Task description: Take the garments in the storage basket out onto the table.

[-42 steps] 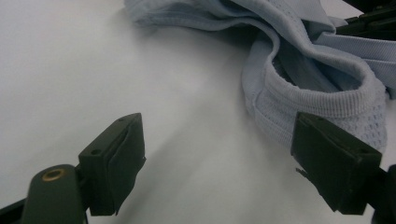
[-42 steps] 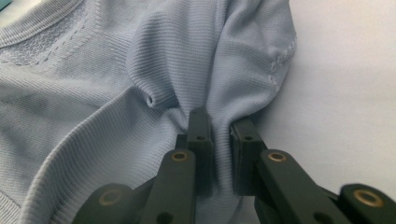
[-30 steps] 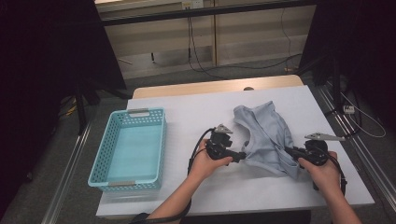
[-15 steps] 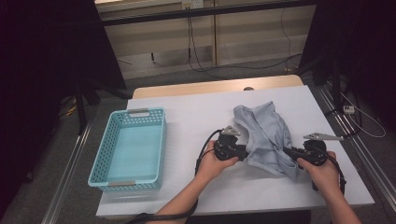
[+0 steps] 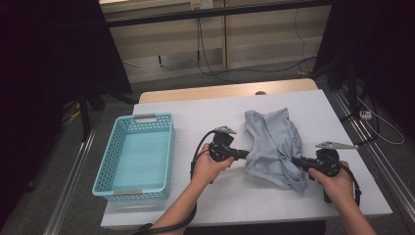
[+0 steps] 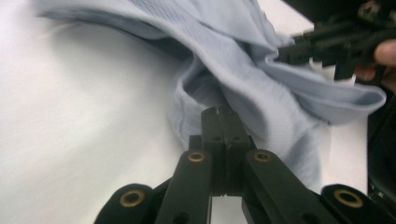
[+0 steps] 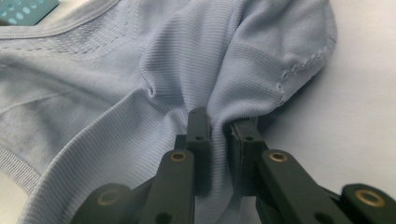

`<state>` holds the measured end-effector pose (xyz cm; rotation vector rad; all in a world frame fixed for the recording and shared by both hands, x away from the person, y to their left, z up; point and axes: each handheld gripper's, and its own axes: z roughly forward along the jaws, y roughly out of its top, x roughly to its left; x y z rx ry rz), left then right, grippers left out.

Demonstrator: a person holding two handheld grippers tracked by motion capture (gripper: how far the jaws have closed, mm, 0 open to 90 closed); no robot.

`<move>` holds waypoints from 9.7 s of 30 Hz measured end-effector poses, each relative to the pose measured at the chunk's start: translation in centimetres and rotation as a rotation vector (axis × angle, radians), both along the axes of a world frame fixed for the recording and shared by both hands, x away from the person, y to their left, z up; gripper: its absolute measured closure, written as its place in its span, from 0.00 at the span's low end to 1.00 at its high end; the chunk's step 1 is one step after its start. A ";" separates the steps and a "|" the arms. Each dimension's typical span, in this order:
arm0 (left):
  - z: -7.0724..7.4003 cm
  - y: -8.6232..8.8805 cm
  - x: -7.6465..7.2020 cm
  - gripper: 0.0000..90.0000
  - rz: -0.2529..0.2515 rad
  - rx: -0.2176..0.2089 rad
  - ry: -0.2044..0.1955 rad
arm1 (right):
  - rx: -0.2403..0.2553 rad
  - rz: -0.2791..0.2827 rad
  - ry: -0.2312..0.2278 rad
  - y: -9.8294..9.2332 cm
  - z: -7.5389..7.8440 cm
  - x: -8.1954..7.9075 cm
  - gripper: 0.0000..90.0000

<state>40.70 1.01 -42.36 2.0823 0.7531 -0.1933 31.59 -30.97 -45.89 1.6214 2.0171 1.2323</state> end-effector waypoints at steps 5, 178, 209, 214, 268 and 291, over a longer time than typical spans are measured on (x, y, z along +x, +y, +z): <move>0.2 0.7 -0.3 0.97 0.018 0.018 -0.039 | 0.031 0.039 0.012 0.9 0.1 -0.2 0.90; 4.9 7.0 3.1 0.96 0.313 0.114 -0.114 | -0.071 0.102 -0.148 4.9 4.5 8.9 0.41; 8.1 7.7 3.8 0.96 0.316 0.077 -0.169 | 0.053 0.139 -0.170 5.9 7.8 12.0 0.97; 9.6 7.4 4.3 0.96 0.307 0.081 -0.191 | 0.059 0.134 -0.216 4.9 8.8 11.0 0.97; 6.6 6.7 7.2 0.15 0.389 0.240 -0.174 | -0.077 0.019 -0.251 3.4 7.1 9.4 0.30; 0.5 7.5 3.3 0.11 0.379 0.248 -0.169 | -0.154 0.097 -0.137 4.1 1.6 6.9 0.28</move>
